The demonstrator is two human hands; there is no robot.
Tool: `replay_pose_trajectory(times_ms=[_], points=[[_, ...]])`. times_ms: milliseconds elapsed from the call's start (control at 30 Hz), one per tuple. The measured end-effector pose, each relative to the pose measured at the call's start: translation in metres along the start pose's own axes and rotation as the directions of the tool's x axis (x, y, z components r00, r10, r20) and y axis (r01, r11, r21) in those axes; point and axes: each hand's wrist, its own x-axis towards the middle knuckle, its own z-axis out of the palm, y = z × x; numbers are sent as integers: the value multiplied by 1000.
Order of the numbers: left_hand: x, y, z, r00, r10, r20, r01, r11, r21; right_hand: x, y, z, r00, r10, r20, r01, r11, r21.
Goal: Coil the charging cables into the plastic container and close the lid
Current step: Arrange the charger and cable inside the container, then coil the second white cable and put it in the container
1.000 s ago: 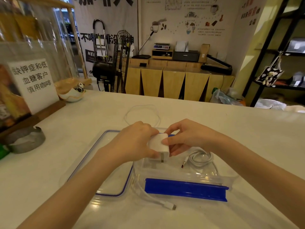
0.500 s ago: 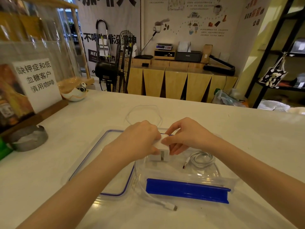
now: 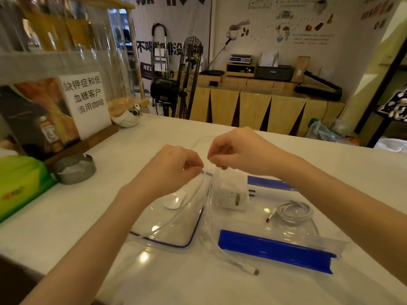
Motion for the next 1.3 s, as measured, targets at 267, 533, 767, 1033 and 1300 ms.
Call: replay_pose_trajectory(times_ms=[267, 533, 767, 1033, 1300], points=[[-32, -26, 16, 979, -195, 63, 194, 981, 17, 44, -15, 34, 931, 17, 365, 89, 958, -272], [-41, -32, 31, 983, -161, 93, 162, 987, -7, 61, -12, 56, 885, 115, 451, 91, 907, -410], [-32, -32, 27, 983, -181, 43, 186, 958, -217, 58, -1, 37, 908, 17, 418, 119, 947, -297], [-4, -17, -9, 986, -153, -73, 111, 906, -409, 46, 0, -33, 990, -119, -75, 117, 993, -30], [0, 19, -60, 936, 330, 125, 50, 226, -973, 45, -8, -39, 901, -49, -432, 278, 829, 485]])
